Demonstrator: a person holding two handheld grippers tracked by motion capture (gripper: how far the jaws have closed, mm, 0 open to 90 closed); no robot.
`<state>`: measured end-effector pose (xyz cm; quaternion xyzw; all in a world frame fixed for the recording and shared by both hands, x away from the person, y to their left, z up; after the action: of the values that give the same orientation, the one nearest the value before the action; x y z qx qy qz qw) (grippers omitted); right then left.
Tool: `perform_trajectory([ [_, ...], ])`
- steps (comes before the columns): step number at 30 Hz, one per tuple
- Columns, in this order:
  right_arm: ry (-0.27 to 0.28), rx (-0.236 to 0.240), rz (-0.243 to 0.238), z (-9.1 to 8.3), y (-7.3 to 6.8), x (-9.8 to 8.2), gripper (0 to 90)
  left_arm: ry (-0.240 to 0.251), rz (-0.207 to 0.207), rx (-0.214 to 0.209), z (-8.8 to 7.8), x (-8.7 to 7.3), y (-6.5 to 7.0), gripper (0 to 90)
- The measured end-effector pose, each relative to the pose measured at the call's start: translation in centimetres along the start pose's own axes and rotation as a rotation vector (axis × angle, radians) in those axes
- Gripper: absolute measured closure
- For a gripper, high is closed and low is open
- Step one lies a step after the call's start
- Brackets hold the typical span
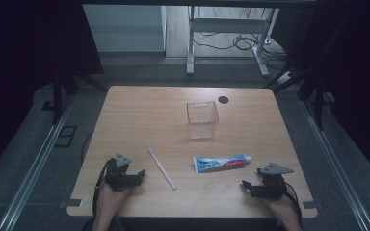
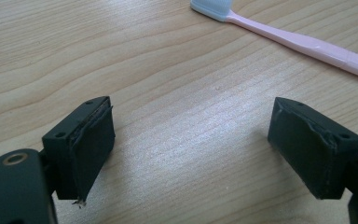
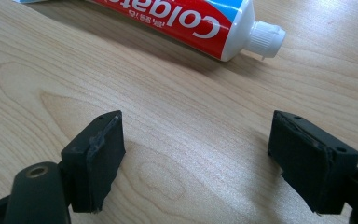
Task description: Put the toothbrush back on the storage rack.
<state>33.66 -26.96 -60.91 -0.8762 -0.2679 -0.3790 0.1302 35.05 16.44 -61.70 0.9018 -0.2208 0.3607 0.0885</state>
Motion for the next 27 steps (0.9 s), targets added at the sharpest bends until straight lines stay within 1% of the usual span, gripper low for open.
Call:
perform_trajectory([
  [12, -0.001, 0.001, 0.0, 0.0, 0.0, 0.0, 18.1, 0.004, -0.001, 0.0, 0.0, 0.0, 0.0, 15.6],
  [16, -0.001, 0.001, 0.001, 0.0, 0.0, 0.0, 18.1, 0.008, 0.005, -0.006, -0.2, 0.1, 0.1, 23.1],
  [21, -0.001, 0.001, 0.001, 0.0, 0.0, 0.0, 18.1, 0.009, 0.021, -0.007, -0.3, 0.3, 0.2, 29.8],
  [22, -0.002, 0.001, 0.002, 0.0, 0.0, 0.0, 18.1, 0.021, 0.024, -0.015, -0.5, 0.6, 0.4, 31.3],
  [23, -0.002, 0.001, 0.002, 0.0, 0.0, 0.0, 18.1, 0.028, 0.023, -0.014, -0.7, 0.7, 0.5, 32.8],
  [27, -0.002, 0.001, 0.002, 0.0, 0.0, 0.0, 18.1, 0.045, 0.015, -0.027, -0.9, 1.1, 0.6, 39.5],
])
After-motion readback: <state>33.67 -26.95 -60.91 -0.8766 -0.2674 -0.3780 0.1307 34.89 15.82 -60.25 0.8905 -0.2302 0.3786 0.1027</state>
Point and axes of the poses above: each handheld gripper's, and its own axes: z roughly forward along the jaws, x roughly out of its top, y roughly to its right, the point moved 10 cm from there along z, roughly forward along the jaws, and after that the axes turned 2 degrees about z, right-handed, at the moved point
